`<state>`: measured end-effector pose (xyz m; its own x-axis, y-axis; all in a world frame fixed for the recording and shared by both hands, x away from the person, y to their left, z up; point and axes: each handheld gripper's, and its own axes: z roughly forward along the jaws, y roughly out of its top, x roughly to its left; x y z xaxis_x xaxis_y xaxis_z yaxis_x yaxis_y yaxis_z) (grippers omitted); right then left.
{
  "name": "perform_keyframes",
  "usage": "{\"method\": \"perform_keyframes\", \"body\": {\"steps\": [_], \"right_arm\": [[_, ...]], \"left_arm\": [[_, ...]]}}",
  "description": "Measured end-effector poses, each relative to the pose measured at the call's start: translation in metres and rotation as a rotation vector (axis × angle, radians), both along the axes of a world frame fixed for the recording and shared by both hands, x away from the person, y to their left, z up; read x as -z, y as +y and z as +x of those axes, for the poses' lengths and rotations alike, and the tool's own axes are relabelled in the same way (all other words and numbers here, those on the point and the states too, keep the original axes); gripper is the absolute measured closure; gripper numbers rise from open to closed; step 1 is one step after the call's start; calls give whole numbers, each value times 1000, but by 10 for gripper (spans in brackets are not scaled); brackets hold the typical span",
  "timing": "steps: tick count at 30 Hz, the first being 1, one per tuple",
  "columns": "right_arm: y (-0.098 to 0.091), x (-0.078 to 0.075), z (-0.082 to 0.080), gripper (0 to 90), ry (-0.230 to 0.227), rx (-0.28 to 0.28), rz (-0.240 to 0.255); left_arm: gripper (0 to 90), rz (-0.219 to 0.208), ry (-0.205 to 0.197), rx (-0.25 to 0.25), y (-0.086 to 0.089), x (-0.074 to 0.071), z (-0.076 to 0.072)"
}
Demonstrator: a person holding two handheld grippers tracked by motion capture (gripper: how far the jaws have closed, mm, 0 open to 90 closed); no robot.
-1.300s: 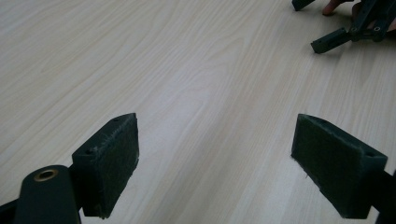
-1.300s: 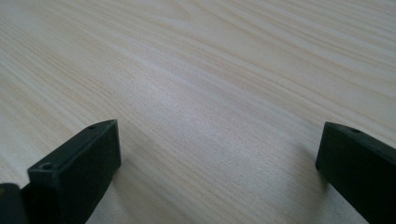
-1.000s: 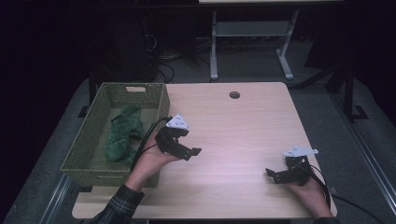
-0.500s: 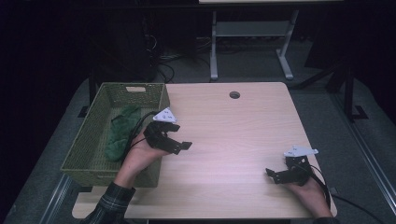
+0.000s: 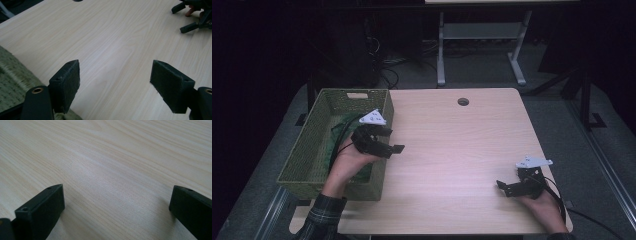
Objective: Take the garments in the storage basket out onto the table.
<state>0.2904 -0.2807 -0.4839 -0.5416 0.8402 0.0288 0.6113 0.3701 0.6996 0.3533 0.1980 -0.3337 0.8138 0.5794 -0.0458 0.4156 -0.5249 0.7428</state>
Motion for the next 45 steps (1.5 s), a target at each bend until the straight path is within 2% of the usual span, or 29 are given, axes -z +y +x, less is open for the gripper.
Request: {"method": "perform_keyframes", "body": {"steps": [5, 14, 18, 21, 25, 32, 45], "right_arm": [[0, 0, 0, 0, 0, 0, 0], [0, 0, 0, 0, 0, 0, 0], [0, 0, 0, 0, 0, 0, 0], [0, 0, 0, 0, 0, 0, 0], [0, 0, 0, 0, 0, 0, 0], [0, 0, 0, 0, 1, 0, 0], [0, 0, 0, 0, 1, 0, 0]], "left_arm": [[255, -13, -7, -34, 14, -4, 1], [315, -11, -21, -85, 42, -10, 2], [346, -22, -24, -124, 56, -12, 3], [367, -3, -26, -152, 68, -12, 4], [391, 1, -22, -185, 83, -10, 6], [445, 21, -15, -254, 105, -4, 10], [546, 88, 35, -312, 131, 21, 29]]}}
